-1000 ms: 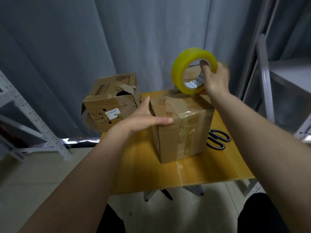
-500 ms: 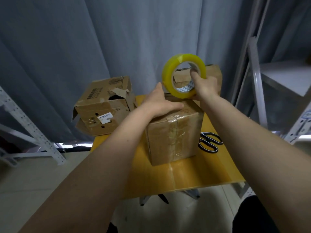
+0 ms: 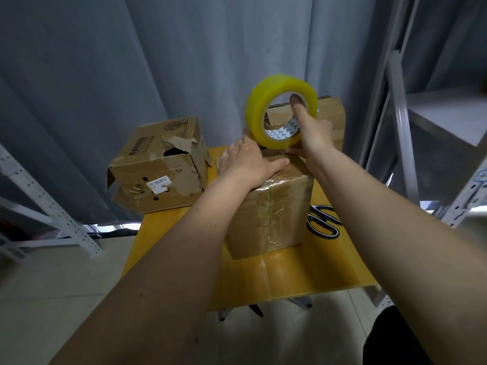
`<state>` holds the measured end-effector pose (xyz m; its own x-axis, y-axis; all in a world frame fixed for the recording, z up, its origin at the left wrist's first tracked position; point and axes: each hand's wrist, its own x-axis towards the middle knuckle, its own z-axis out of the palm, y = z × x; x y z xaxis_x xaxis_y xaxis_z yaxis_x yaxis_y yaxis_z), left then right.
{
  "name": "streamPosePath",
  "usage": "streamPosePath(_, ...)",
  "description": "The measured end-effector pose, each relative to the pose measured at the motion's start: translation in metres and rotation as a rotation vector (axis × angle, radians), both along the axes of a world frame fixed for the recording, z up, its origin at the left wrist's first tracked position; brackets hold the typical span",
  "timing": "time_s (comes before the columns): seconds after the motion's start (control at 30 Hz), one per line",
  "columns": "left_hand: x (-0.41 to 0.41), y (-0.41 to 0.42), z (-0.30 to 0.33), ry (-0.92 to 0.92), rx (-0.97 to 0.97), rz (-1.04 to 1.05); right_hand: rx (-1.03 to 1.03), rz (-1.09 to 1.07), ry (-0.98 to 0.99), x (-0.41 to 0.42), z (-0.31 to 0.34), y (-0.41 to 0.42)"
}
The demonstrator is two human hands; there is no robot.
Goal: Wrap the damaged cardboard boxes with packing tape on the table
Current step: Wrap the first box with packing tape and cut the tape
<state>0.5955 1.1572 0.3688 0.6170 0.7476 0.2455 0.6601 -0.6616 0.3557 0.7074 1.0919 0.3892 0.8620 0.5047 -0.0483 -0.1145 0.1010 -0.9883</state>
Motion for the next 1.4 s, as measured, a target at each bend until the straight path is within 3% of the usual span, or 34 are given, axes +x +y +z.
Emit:
streamPosePath(0.43,0.0,-0.003,0.0,0.068,-0.033,-0.006,0.279,-0.16,0.397,0.007,-0.011,-0.004)
streamPosePath(0.53,0.002,-0.003,-0.001,0.104,-0.032,-0.012,0.294,-0.11,0.516,0.011,-0.014,-0.003)
streamPosePath(0.8,0.002,-0.001,-0.001,0.134,-0.012,-0.025,0.184,-0.172,0.356,0.016,-0.015,-0.004)
streamPosePath(1.0,0.003,0.0,-0.002,0.154,-0.003,-0.035,0.054,-0.088,0.308,0.027,-0.008,-0.007)
streamPosePath(1.2,0.003,0.0,-0.003,0.187,0.013,-0.038,0.084,-0.123,0.434,0.025,-0.013,-0.003)
streamPosePath(1.4,0.003,-0.002,-0.003,0.211,0.025,-0.073,0.272,-0.092,0.589,0.024,-0.026,0.001)
